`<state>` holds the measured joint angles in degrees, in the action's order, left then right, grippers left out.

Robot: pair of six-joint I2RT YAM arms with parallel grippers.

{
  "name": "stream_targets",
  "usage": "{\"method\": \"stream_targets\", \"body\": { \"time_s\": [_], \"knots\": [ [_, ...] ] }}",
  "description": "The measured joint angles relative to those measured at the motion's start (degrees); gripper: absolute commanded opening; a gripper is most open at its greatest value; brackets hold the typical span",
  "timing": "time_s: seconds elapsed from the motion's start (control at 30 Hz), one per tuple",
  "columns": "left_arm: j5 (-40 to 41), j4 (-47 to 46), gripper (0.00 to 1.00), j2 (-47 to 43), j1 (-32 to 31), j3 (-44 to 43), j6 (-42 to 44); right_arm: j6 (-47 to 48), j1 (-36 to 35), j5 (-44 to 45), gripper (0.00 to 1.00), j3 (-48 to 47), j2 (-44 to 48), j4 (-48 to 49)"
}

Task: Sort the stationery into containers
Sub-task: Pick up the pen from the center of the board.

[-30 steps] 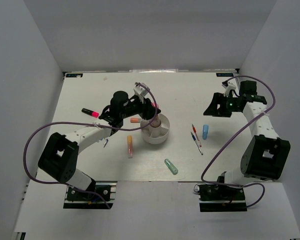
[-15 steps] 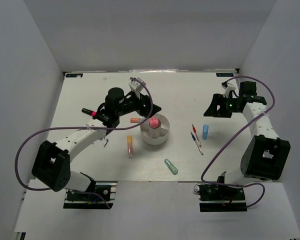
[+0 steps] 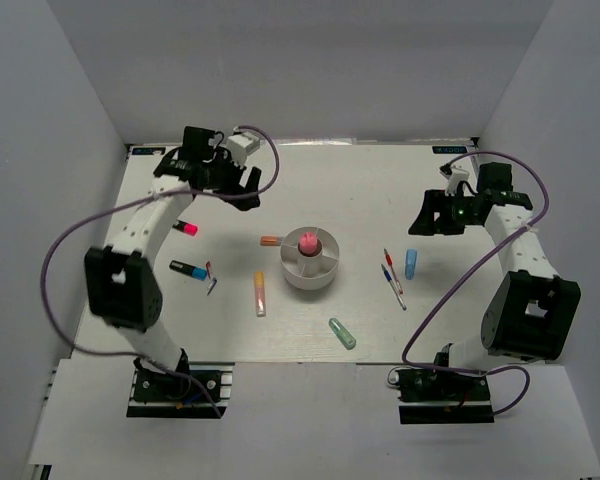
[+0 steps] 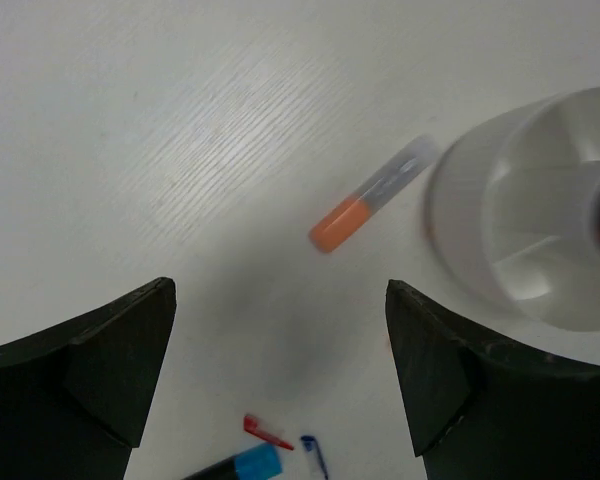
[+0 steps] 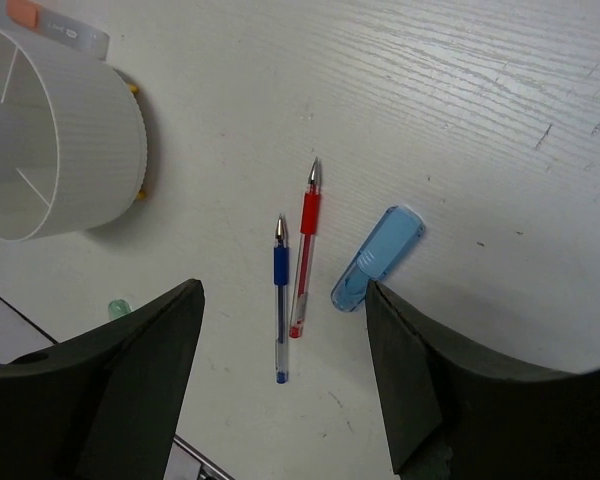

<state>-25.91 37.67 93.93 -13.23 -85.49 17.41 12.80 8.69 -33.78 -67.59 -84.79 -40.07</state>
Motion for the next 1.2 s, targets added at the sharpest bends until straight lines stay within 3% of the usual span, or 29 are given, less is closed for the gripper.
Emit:
{"method": "stream_targets", "body": {
  "time_s": [0.2,0.3,0.47,0.73,0.97,1.2],
  "knots": [
    [2.0,20.3,0.9,26.4,10.9,-20.1,15.1,1.7,-0.1,-0.1,0.72,2.2,0.3,-0.1],
    [4.6,25.7,0.87,31.4,15.4,-26.3,22.3,2.3,-0.1,-0.3,0.72,3.3,0.3,-0.1],
    [6.4,31.1,0.83,32.1,19.1,-31.7,34.8,2.7,-0.1,-1.0,0.72,3.7,0.3,-0.3],
    [4.9,37.5,0.75,32.6,21.1,-31.5,53.7,2.7,-0.1,-1.7,0.73,3.7,-0.3,-0.3],
    [5.1,37.3,0.74,35.7,21.8,-30.4,60.8,2.6,-0.1,-2.9,0.73,3.7,-1.4,-0.5],
    [6.5,31.5,0.74,35.2,21.2,-21.6,67.5,2.6,-0.1,-3.5,0.75,4.2,-1.9,-0.5]
  ]
}}
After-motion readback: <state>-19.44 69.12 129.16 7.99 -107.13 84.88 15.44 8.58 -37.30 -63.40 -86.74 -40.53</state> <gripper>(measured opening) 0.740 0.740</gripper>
